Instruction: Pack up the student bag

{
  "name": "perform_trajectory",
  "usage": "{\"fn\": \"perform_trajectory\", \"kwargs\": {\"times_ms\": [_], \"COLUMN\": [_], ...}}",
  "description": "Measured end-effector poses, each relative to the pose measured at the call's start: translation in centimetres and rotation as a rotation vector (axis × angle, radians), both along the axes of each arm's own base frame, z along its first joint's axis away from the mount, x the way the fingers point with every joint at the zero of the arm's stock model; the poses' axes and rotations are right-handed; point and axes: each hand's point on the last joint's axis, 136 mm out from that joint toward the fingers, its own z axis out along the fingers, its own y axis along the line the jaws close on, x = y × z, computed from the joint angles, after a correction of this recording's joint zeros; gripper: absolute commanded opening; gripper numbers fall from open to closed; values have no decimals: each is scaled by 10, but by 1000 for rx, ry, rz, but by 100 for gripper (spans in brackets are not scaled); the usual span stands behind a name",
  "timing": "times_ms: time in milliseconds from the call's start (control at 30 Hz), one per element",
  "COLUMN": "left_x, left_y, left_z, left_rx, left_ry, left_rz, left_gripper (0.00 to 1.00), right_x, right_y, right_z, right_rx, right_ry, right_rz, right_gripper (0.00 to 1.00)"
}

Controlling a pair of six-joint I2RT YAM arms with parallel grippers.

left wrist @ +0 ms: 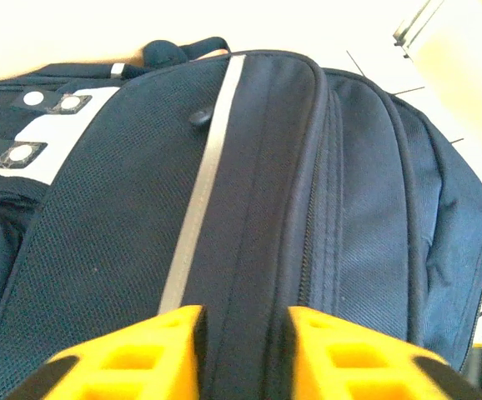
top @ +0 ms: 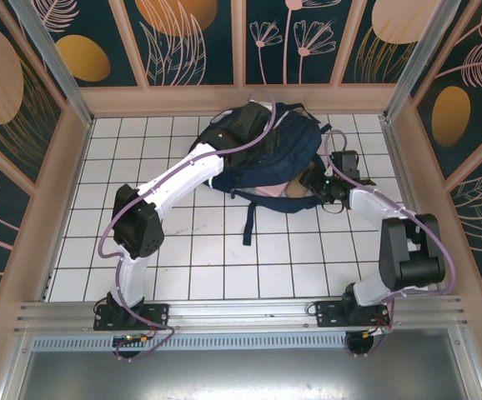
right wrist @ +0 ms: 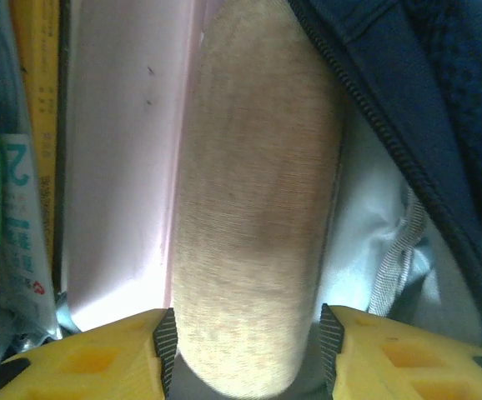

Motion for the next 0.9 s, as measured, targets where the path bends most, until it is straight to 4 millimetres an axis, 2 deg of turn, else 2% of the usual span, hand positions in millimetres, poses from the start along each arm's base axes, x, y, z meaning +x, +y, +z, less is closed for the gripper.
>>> {"fn": "perform_trajectory", "kwargs": {"times_ms": [33,133,200,367,467,567,733,800,900], "left_x": [1,3,1,-16,-29,-33,-43,-50,-50], "left_y": [1,8,17,54,88,126,181,190,185], "left_z": [-2,-9,-19,-46,-61,-85,-155,-178,-194], "left_rx": [-6,-4,3,20,9,-25,-100,-147,-231], "left_ry": [8,23,49,122,165,222,393,465,520], "left_rz": [5,27,52,112,177,268,417,453,465], "left_gripper": [41,56,61,61,60,60,62,63,64], "right_x": [-2,-9,-13,-21,-24,-30,-42,-48,-59], "right_y": [-3,-11,-15,-18,-12,5,46,65,95], "right_z": [5,19,25,33,36,37,39,42,47], "right_rx": [-9,-27,-37,-41,-41,-46,-54,-62,-81], "right_ry": [-13,-48,-62,-80,-89,-96,-123,-145,-200], "right_rz": [-10,-36,-50,-61,-45,1,112,166,251], "right_gripper": [53,55,56,56,57,57,55,54,54]}}
